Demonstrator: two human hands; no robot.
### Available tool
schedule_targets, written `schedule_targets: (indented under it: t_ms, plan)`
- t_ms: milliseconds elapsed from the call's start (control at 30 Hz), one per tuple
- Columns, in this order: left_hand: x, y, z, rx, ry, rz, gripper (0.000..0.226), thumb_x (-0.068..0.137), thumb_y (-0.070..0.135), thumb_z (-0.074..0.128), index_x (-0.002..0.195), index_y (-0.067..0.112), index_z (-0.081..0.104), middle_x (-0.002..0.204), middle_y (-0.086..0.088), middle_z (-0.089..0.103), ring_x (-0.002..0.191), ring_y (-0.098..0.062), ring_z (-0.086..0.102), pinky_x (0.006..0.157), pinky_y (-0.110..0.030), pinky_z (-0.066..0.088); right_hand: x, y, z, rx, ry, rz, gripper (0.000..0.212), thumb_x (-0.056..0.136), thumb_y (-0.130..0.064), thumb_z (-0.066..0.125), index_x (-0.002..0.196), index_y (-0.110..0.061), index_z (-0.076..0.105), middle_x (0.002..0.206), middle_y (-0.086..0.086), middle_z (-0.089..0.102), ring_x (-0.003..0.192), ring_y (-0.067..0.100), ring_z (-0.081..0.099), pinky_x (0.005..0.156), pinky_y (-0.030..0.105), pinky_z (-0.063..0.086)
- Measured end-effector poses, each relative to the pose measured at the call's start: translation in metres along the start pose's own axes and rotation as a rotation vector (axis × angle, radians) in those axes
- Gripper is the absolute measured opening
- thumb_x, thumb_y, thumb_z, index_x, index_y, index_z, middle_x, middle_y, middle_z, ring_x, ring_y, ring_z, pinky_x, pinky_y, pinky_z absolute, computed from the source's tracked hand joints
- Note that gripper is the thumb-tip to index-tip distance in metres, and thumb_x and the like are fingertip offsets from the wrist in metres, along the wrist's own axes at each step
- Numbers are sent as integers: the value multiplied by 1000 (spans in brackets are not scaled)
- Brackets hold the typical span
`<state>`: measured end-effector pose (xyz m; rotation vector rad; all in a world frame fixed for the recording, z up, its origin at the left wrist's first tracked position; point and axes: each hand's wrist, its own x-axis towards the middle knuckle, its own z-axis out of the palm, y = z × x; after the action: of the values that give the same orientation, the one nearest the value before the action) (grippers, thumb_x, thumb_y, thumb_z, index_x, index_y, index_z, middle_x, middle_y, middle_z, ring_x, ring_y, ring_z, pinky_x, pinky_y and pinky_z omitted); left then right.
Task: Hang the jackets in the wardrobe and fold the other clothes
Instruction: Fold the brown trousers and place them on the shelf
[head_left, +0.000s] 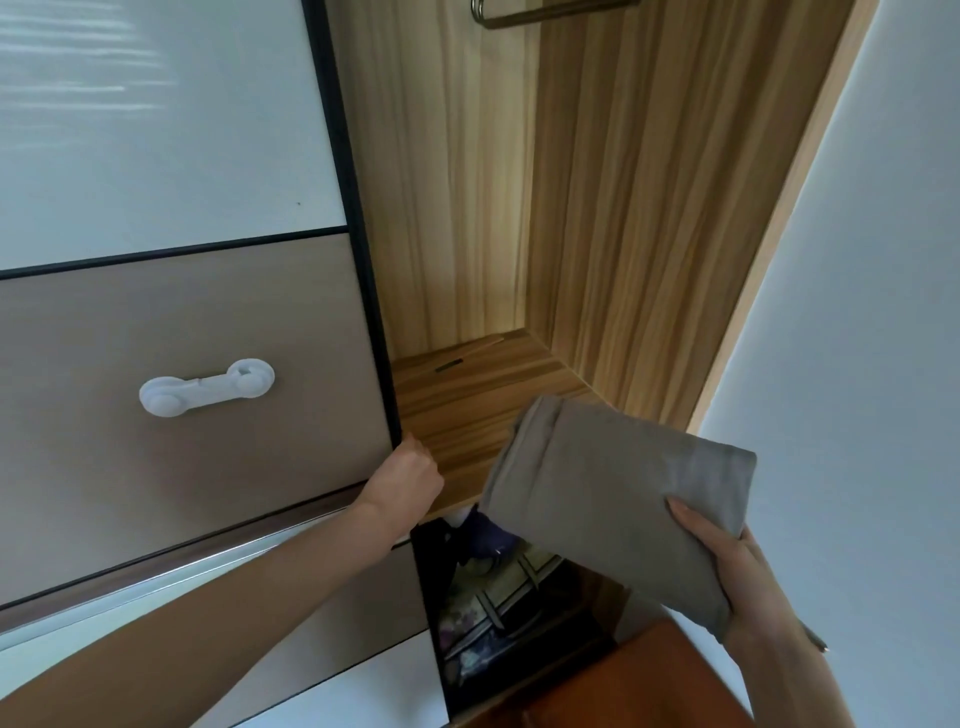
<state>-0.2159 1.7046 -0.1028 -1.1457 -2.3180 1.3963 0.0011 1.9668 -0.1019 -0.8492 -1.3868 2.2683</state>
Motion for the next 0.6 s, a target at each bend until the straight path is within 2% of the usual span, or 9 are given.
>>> schedule_targets:
  t_ms: [167, 300, 367, 467, 533, 600]
  plan:
    - [-24, -6, 13, -9, 3, 11, 25, 106, 6, 42, 99, 13, 65, 105, -9, 67, 96, -25, 63, 102, -42, 45, -12, 13, 19, -13, -7, 8, 47, 82, -25, 82, 125, -21, 65, 104, 13, 79, 99, 38, 73, 78, 46, 60]
    - [-39, -8, 33, -38, 2, 0, 27, 105, 7, 42, 102, 15, 68, 103, -9, 68, 95, -26, 64, 102, -44, 45, -24, 24, 37, -30, -12, 15, 51, 77, -25, 84, 124, -22, 66, 106, 13, 79, 100, 38, 74, 85, 50, 59]
    - [-46, -9, 45, -51, -5, -11, 28, 105, 8, 43, 103, 16, 70, 103, -10, 68, 95, -27, 64, 103, -46, 45, -31, 29, 46, -44, -22, 16, 49, 77, -25, 84, 122, -22, 66, 103, 12, 79, 97, 36, 74, 78, 45, 59]
    - [-57, -11, 60, -59, -2, -25, 27, 105, 9, 45, 102, 15, 70, 103, -12, 68, 95, -28, 63, 104, -48, 44, -41, 35, 60, -65, -32, 21, 35, 85, -22, 80, 117, -22, 67, 95, 8, 80, 85, 28, 76, 62, 37, 60]
    - [-66, -13, 68, -57, -12, -29, 24, 104, 9, 46, 102, 13, 70, 102, -14, 67, 94, -28, 62, 105, -49, 44, -46, 39, 68, -74, -41, 34, 33, 86, -21, 79, 117, -21, 67, 95, 9, 80, 81, 29, 76, 53, 36, 61]
    - [-76, -15, 75, -48, -14, -40, 23, 103, 10, 48, 100, 13, 70, 101, -15, 66, 93, -29, 62, 105, -49, 43, -50, 41, 75, -79, -54, 46, 33, 87, -21, 79, 116, -21, 66, 99, 12, 78, 85, 33, 74, 49, 39, 61]
